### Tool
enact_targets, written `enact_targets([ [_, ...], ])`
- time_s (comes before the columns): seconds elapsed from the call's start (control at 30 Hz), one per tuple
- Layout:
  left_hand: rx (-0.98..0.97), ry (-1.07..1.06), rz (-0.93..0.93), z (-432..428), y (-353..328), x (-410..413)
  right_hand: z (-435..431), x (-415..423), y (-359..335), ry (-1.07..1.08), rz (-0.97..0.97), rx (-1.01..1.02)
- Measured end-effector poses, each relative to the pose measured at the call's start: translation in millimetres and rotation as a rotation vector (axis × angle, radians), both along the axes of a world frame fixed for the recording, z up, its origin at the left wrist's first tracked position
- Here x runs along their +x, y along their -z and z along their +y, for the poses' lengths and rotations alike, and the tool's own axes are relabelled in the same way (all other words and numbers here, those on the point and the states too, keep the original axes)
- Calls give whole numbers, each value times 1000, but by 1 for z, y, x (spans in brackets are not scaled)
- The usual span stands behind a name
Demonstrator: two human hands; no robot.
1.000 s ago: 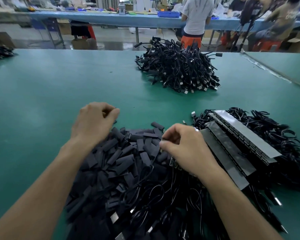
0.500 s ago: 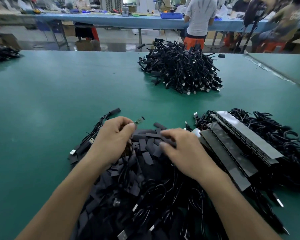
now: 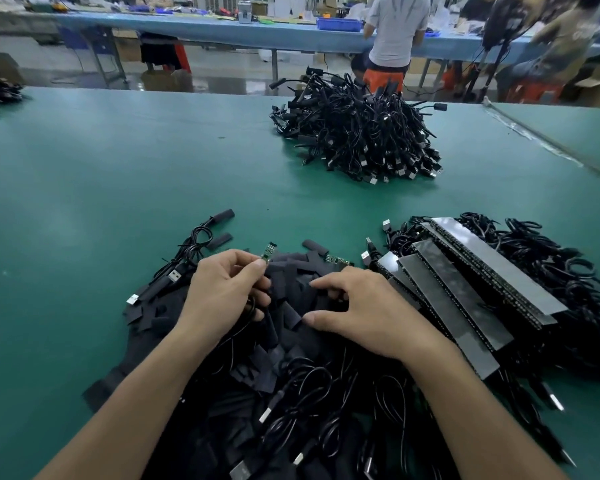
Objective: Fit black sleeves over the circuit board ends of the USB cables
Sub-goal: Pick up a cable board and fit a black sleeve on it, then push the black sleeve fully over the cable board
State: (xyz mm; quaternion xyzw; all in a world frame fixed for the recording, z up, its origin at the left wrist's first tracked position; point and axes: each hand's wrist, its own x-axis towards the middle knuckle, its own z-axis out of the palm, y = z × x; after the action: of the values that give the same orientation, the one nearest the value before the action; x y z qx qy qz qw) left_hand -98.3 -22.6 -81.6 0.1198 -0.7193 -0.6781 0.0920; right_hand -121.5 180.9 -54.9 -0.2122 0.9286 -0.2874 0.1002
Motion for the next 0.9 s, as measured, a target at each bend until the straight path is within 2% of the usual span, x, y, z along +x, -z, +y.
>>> enact_targets([
  [0.1, 3, 10, 2, -2, 1, 0, 3, -1, 0, -5, 28, -104],
  [0.27, 1, 34, 24, 0, -5, 1, -2, -1, -1, 115, 154, -475],
  [0.4, 40, 94, 52, 7, -20, 3, -4, -3, -1, 129, 87, -745],
  [0.6, 153, 204, -19, 23, -26, 9, -6, -1, 8, 89, -175, -882],
  [0.77, 119, 243, -29, 24, -19, 10, -9, -1, 12, 114, -168, -915],
  [0.9, 124, 248, -15, 24, -18, 11, -8, -3, 15, 79, -108, -848],
])
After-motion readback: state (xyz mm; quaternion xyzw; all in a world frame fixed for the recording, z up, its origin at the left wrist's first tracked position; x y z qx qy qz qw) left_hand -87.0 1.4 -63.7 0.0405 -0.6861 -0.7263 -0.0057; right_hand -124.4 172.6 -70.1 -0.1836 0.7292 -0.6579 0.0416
